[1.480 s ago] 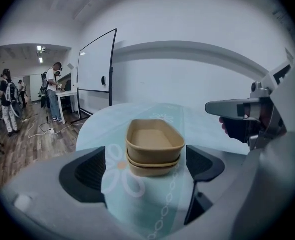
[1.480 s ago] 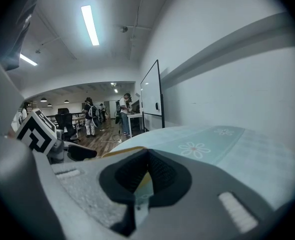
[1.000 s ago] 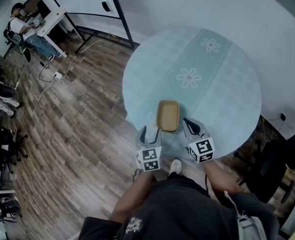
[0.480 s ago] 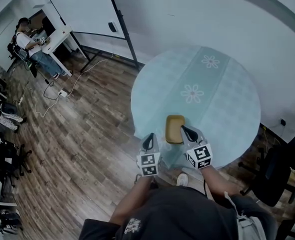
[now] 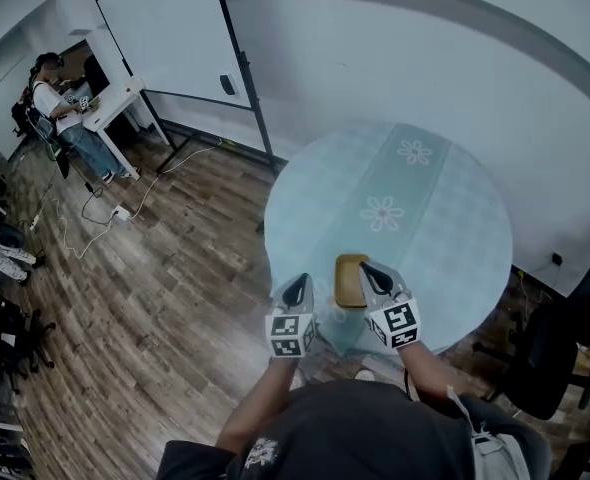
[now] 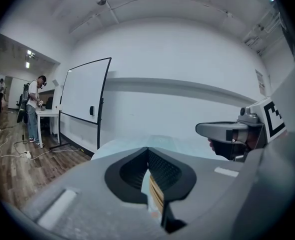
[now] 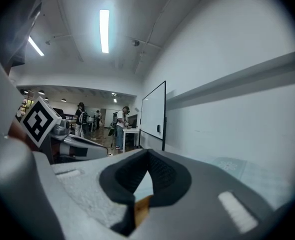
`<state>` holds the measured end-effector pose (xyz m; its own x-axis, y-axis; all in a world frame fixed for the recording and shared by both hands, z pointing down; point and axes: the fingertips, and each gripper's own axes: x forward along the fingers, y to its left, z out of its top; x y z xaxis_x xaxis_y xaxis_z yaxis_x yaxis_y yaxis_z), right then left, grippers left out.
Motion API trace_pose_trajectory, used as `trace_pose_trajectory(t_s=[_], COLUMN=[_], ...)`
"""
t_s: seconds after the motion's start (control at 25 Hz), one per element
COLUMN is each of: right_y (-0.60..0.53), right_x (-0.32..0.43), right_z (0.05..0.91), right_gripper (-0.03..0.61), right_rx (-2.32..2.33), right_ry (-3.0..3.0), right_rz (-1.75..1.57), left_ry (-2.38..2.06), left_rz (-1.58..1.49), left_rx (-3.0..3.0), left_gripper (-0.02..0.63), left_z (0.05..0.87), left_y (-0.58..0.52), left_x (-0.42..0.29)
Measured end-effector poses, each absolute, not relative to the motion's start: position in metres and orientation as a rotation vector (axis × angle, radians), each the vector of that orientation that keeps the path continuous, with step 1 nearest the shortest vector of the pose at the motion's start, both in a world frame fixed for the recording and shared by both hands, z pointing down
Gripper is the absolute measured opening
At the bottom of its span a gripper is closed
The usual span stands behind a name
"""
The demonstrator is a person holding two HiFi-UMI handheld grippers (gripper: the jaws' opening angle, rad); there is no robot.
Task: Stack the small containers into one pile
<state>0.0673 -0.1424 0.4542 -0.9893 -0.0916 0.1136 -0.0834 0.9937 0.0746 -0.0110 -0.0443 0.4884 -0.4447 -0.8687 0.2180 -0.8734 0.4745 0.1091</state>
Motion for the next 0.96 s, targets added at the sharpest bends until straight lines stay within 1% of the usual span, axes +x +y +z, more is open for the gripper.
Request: trace_pose_trajectory(t_s=[0.28,0.56,0.96], right_y=[-0.147,-0.158,-0.167], right_x=[0.063,0.069,0.068], right_z=[0.444,0.454,0.455], right_gripper=[0.0,0.0,0.0], right_rx=[0.194,0.251,0.231], right_ry=[-3.021,-2.998,-2.978], right_rz=[-0.109,-0.086,-0.126], left_ry=[-2.468,-2.433,-2.443], left_rz=[0.027,0.058,0.078], left_rx=[1.513,1.516,1.513], left_gripper=[0.006,0.006,0.006], left_z=[0.482,0.495,0.494], left_y=[-0.043,-0.046,-0.056], left_x=[-0.02,-0.018,-0.018])
